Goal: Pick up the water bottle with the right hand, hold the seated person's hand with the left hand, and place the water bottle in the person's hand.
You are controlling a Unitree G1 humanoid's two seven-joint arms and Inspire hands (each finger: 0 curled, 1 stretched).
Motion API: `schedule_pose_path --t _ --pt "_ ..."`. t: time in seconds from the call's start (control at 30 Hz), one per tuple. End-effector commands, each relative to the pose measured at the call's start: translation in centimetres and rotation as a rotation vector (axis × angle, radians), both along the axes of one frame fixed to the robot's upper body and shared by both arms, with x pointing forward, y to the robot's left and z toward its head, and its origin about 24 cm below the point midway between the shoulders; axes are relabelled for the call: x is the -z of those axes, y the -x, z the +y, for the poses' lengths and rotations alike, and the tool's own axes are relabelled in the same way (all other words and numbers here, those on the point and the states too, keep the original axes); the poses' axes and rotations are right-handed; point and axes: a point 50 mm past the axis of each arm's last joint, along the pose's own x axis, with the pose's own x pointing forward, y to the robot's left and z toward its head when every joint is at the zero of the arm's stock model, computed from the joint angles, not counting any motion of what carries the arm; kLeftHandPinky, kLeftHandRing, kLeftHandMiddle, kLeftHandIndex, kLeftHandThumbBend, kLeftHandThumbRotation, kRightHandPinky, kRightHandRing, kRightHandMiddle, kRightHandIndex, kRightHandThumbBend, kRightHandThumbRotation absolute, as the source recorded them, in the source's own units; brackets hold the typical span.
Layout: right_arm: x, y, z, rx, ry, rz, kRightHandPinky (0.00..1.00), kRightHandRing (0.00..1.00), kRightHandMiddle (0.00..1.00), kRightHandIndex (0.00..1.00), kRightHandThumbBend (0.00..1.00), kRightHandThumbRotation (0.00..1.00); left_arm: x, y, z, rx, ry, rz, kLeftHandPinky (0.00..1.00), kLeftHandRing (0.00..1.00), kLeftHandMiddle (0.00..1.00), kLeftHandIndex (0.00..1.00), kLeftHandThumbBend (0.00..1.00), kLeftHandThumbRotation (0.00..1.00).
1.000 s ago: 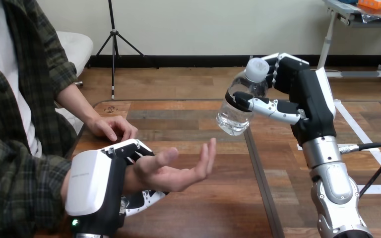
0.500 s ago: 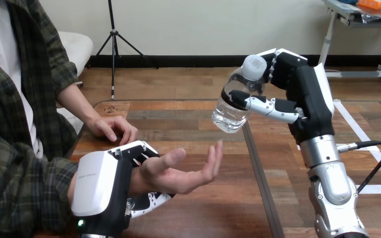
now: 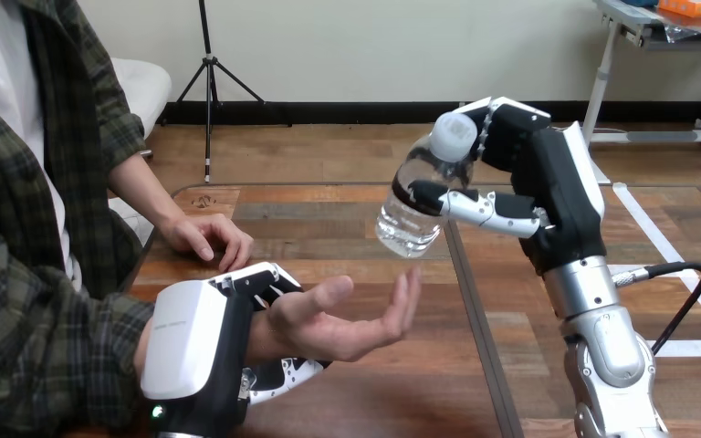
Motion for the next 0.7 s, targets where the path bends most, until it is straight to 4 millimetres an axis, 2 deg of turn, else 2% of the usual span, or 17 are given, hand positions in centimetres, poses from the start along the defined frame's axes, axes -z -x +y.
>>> schedule_pose_path --t 0.0,0.67 --pt "-2.74 -0.42 0.63 -0.019 -0.039 -0.117 0.37 0.42 0.47 0.49 0.71 0.0 -1.29 -0.8 -1.38 0.045 0.043 -0.062 0.25 0.32 0.38 0.42 0.8 0.0" --pt "-2.42 0.26 0.92 -0.042 -0.001 -0.131 0.36 0.41 0.46 0.48 0.71 0.0 -1.76 -1.01 -1.84 0.057 0.051 -0.086 0.25 0.32 0.38 0.41 0.8 0.0"
